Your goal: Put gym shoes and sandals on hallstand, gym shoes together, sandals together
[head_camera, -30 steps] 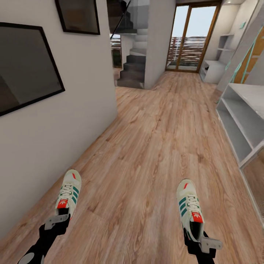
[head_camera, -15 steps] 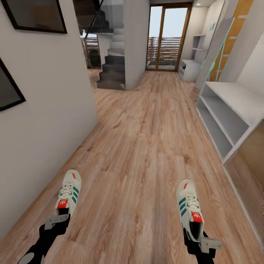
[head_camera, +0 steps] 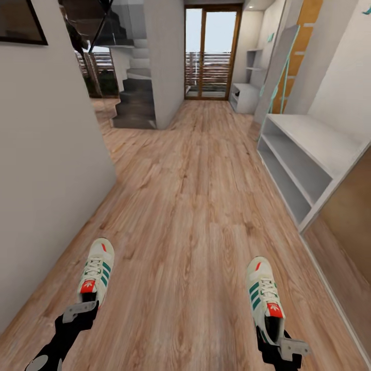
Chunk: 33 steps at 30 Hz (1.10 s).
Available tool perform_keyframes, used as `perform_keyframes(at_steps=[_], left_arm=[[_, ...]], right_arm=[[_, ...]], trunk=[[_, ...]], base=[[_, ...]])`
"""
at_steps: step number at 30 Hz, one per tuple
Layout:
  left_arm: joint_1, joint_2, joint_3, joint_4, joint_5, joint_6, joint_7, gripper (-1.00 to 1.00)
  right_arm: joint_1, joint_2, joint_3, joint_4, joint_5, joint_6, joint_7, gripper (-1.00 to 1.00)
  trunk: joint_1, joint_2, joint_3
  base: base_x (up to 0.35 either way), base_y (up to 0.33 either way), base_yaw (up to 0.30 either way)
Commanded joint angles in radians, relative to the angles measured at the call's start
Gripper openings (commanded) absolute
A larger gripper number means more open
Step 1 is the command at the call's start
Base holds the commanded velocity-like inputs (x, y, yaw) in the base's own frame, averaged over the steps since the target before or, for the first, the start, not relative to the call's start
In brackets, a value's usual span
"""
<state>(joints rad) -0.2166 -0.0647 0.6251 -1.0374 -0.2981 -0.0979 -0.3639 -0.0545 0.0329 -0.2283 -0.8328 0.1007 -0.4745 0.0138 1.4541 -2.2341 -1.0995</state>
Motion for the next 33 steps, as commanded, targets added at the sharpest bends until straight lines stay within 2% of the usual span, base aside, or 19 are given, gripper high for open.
perform_keyframes(at_steps=[1,5,6,12,14,19,33], left_arm=[[-0.001,-0.001,0.005,-0.001,-0.009,-0.006,-0.007,-1.0],[-0.001,-0.001,0.005,-0.001,-0.01,-0.006,-0.007,-1.0],[0.002,-0.001,0.007,-0.001,-0.009,-0.009,-0.008,-1.0],[0.003,-0.001,0.004,-0.001,-0.011,-0.009,-0.008,-1.0],[0.003,-0.001,0.003,-0.001,-0.012,-0.009,-0.007,-1.0],[0.003,-0.001,0.002,-0.001,-0.013,-0.009,-0.007,-1.0],[0.003,-0.001,0.002,-0.001,-0.013,-0.009,-0.007,-1.0]], right_arm=[[-0.001,0.001,-0.005,0.0,0.01,-0.003,0.002,-1.0],[-0.001,0.001,-0.004,0.001,0.011,-0.003,0.003,-1.0],[-0.001,-0.005,-0.01,0.007,0.006,-0.008,-0.002,-1.0],[-0.001,0.005,-0.009,0.041,0.007,-0.042,-0.001,-1.0],[-0.001,0.008,-0.008,0.041,0.007,-0.03,0.0,-1.0],[-0.001,0.006,-0.008,0.012,0.007,-0.002,0.0,-1.0],[-0.001,0.007,-0.008,-0.001,0.007,0.002,0.0,-1.0]], trunk=[[0.0,0.0,-0.001],[0.0,0.0,-0.001],[0.0,0.0,-0.001],[0.0,0.0,-0.001],[0.0,0.0,-0.001],[-0.019,0.035,0.015],[-0.072,0.133,0.063]], base=[[0.338,0.0,-0.029],[0.338,0.0,-0.012],[0.0,0.0,0.0],[0.0,0.0,0.0],[0.0,0.0,0.0],[0.0,0.0,0.0],[0.0,0.0,0.0]])
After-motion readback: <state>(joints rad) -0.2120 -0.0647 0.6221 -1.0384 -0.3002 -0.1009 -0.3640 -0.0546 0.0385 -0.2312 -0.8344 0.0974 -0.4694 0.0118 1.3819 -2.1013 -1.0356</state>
